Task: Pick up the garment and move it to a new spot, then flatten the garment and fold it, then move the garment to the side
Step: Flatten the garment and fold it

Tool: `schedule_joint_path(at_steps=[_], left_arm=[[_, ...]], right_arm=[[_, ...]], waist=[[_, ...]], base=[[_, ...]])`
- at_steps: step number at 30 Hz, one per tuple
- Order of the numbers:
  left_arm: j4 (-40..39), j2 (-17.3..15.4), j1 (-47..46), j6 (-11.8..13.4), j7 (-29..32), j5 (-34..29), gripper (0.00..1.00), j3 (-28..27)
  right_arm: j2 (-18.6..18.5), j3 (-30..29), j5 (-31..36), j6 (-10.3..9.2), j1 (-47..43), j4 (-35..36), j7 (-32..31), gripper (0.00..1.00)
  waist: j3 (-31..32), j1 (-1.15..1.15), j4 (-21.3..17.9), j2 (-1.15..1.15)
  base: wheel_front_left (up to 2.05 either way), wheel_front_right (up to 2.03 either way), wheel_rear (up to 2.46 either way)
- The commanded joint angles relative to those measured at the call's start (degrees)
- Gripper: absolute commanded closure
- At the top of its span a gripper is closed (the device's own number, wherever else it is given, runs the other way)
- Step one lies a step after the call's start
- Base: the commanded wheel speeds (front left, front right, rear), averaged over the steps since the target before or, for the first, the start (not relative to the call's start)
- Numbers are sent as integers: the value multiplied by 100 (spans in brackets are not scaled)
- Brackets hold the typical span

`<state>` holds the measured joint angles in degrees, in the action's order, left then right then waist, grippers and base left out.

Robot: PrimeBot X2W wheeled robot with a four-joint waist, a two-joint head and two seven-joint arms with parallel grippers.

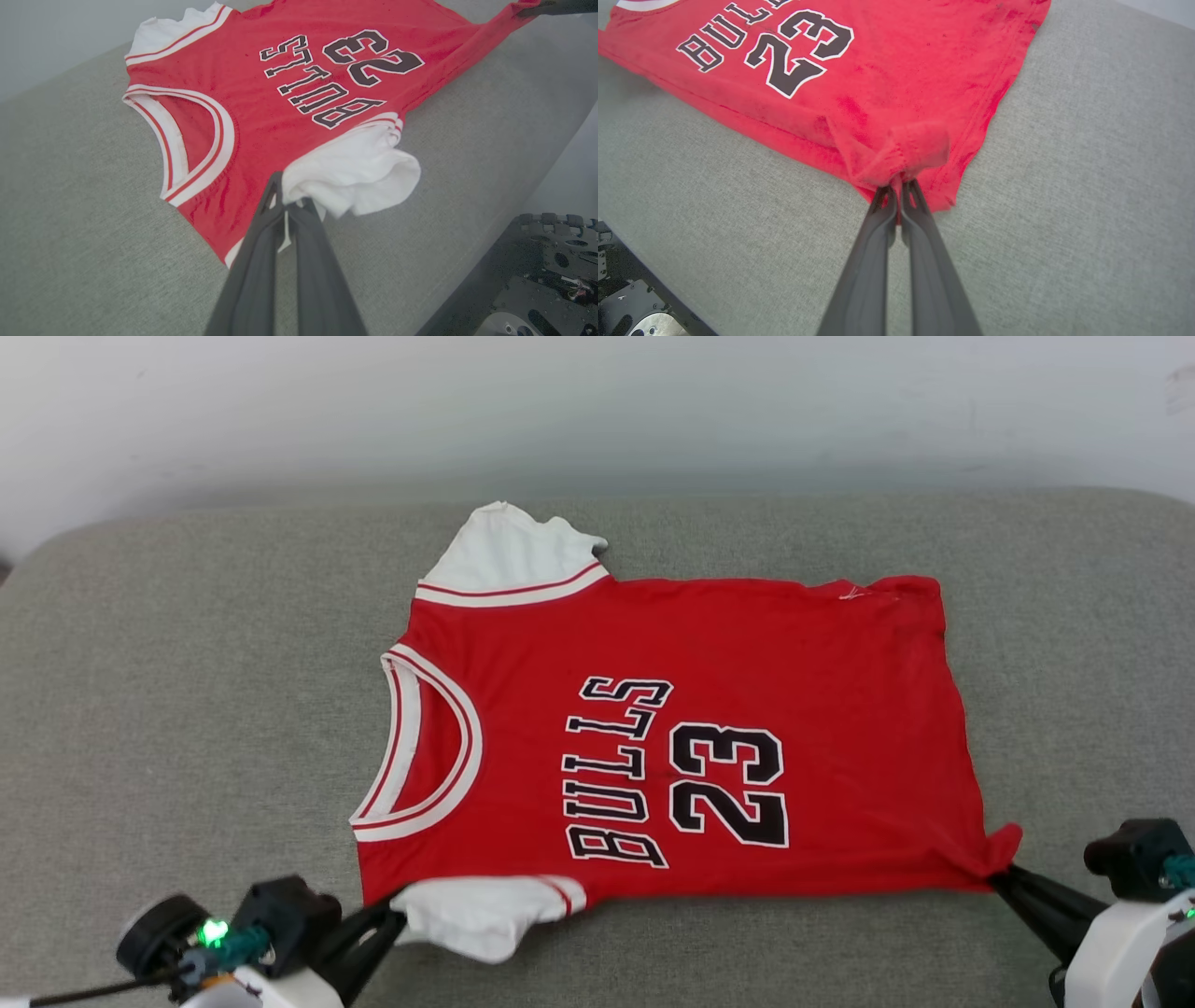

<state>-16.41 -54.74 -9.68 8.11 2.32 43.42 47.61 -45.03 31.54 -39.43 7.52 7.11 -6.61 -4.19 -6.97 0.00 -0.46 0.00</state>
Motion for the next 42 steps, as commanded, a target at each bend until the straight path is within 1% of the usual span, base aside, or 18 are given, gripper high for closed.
schedule_joint_path(at_steps=[1, 3, 4, 6, 13, 18, 20, 22, 26, 27, 28, 29, 30, 33, 37, 42], left_arm=[[-10, 32, -109, 15, -23, -41, 100, -51], [-6, 47, -291, -27, -3, -63, 100, -124], [88, 102, -612, -149, 57, -137, 100, -181], [195, 130, -820, -258, 128, -186, 100, -191], [724, 305, -1422, -609, 372, -237, 100, -169], [1202, 459, -1756, -819, 580, -286, 100, -74], [1425, 512, -1913, -889, 658, -434, 100, 1], [1688, 645, -2022, -926, 690, -510, 100, 71], [2227, 861, -2205, -1006, 604, -653, 100, 160], [2334, 918, -2239, -1031, 565, -683, 77, 179], [2441, 965, -2278, -1023, 497, -749, 28, 197], [2537, 1008, -2295, -1012, 450, -798, 0, 226], [2630, 1051, -2296, -1007, 403, -830, 0, 250], [2849, 1220, -2240, -918, 248, -788, 0, 230], [3021, 1313, -2075, -739, 114, -691, 0, 151], [2824, 1368, -1727, -320, 18, -431, 0, -36]], right_arm=[[63, -55, 10, -7, 101, -2, -45, 100], [124, -156, -25, -7, 185, -32, -127, 100], [186, -254, 102, -7, 348, -96, -263, 100], [250, -255, 159, -7, 484, -125, -354, 100], [463, -175, 339, -7, 948, -324, -594, 100], [549, -37, 452, -7, 1241, -460, -736, 100], [570, 0, 499, -7, 1358, -521, -734, 100], [594, 43, 561, -7, 1466, -607, -758, 100], [654, 125, 609, -7, 1632, -750, -775, 100], [666, 141, 608, -7, 1663, -777, -775, 100], [683, 145, 606, -7, 1686, -808, -778, 100], [693, 125, 642, -7, 1715, -838, -735, 88], [713, 94, 661, -7, 1731, -886, -717, 0], [775, 69, 694, -7, 1682, -987, -724, 0], [801, 22, 717, -7, 1574, -1032, -780, 0], [899, -273, 692, -7, 1399, -995, -961, 0]], waist=[[-50, 0, -2, 0], [-158, 0, -6, 0], [-358, 0, 4, 0], [-465, 0, -13, 0], [-753, 0, -92, 0], [-962, 0, -114, 0], [-1055, 0, -111, 0], [-1117, 0, -109, 0], [-1180, 0, -126, 0], [-1184, 0, -130, 0], [-1183, 0, -134, 0], [-1177, 0, -134, 0], [-1165, 0, -133, 0], [-1070, 0, -104, 0], [-871, 0, -62, 0], [-580, 0, 15, 0]], base=[[0, 0, 0], [0, 0, 0], [0, 0, 0], [0, 0, 0], [0, 0, 0], [0, 0, 0], [0, 0, 0], [0, 0, 0], [0, 0, 0], [0, 0, 0], [0, 0, 0], [0, 0, 0], [0, 0, 0], [0, 0, 0], [0, 0, 0], [0, 0, 0]])
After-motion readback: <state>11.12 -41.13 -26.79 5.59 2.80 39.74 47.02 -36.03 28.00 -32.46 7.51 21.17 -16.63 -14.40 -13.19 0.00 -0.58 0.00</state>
